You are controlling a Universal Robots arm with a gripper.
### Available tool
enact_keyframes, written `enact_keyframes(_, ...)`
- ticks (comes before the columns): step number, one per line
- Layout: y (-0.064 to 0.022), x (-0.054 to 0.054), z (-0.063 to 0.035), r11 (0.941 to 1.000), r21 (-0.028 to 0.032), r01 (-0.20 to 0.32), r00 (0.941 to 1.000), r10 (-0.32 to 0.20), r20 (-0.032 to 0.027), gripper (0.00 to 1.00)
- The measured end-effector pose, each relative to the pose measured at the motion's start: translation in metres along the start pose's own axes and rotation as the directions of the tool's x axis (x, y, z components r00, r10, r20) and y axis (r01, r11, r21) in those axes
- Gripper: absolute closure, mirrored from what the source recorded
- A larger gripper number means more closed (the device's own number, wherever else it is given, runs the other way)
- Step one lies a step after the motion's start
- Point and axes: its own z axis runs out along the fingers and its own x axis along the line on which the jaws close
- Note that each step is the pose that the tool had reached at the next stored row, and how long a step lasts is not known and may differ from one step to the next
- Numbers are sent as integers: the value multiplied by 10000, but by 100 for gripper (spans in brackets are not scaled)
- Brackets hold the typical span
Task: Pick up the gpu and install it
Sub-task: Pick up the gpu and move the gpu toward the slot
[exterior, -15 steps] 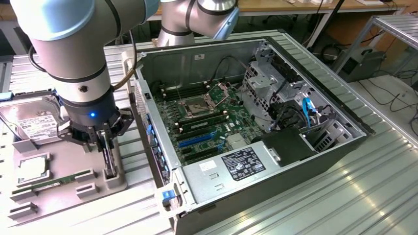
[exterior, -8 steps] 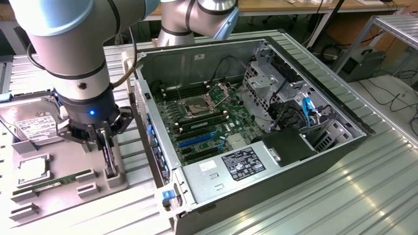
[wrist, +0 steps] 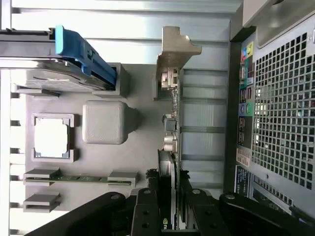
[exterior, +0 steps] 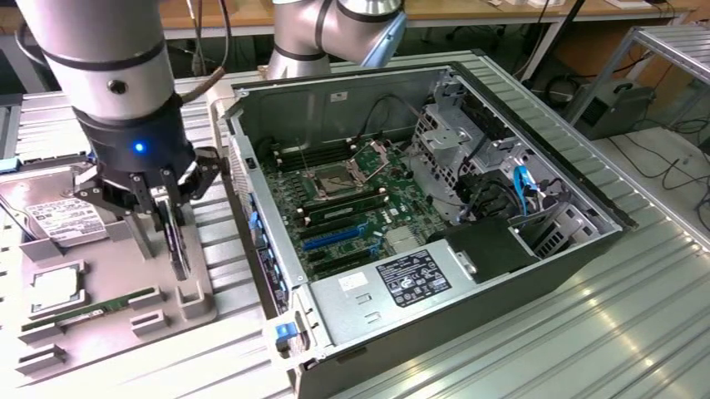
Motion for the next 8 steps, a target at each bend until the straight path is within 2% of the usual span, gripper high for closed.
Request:
enact_keyframes(1, 2, 0, -50, 10000, -1, 0, 10000, 0, 2, 73)
enact_keyframes(2, 5, -4, -147, 10000, 0, 1, 10000, -1, -1, 73)
enact_keyframes(8, -11, -103, -423, 10000, -2, -1, 10000, 1, -36, 73)
